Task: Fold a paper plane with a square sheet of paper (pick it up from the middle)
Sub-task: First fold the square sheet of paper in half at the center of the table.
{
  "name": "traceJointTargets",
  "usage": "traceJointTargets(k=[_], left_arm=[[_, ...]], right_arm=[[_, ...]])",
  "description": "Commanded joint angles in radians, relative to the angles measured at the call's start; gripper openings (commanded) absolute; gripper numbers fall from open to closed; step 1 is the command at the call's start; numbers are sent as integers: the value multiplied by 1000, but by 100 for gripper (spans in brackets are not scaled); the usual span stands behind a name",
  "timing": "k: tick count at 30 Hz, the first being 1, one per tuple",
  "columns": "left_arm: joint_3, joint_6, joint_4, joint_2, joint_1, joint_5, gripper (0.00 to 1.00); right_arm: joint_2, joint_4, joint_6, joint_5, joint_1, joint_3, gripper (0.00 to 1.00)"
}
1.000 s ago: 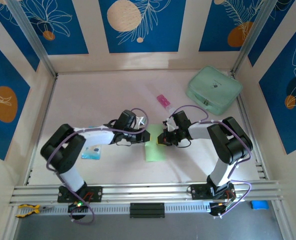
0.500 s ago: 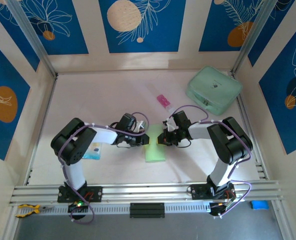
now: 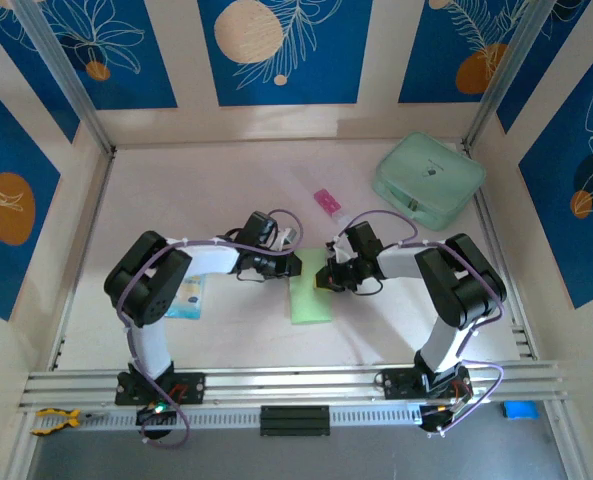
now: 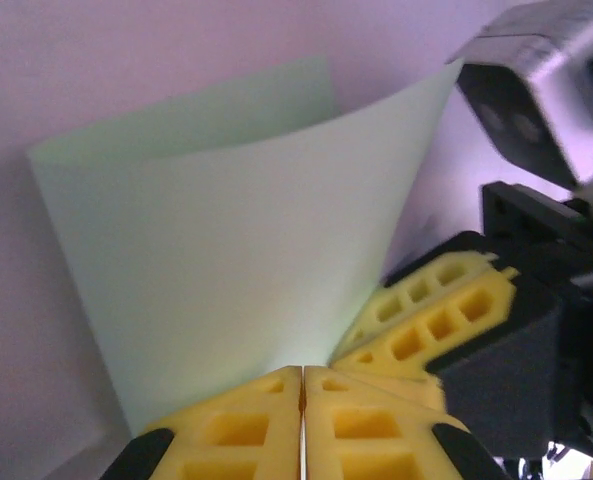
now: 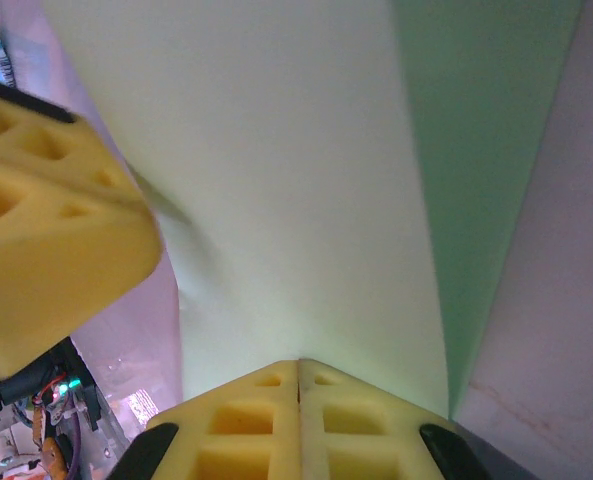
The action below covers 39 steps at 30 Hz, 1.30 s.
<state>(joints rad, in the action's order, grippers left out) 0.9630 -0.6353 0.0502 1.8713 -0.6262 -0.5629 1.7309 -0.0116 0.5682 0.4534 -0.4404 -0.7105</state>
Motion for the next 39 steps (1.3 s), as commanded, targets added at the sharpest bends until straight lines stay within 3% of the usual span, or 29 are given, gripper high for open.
traceJointTargets(k=[1,7,16,27,39], left_arm=[[-17,31,-39,62,19,30,10],[-43,3,2,80,33,-2,10],[56,-28,-17,67,57,-55,11],[109,-18,-28,150,93,-50,11],[125,-92,-90,159,118,89,9]], right_arm=[[28,-81,-24,-68,5,34,0],[26,-81,-25,-68,6,34,0],[34,-81,-30,-66,8,34,0],[49,-74,-31,-64,11,35,0],[42,-73,-33,-50,12,40,0]])
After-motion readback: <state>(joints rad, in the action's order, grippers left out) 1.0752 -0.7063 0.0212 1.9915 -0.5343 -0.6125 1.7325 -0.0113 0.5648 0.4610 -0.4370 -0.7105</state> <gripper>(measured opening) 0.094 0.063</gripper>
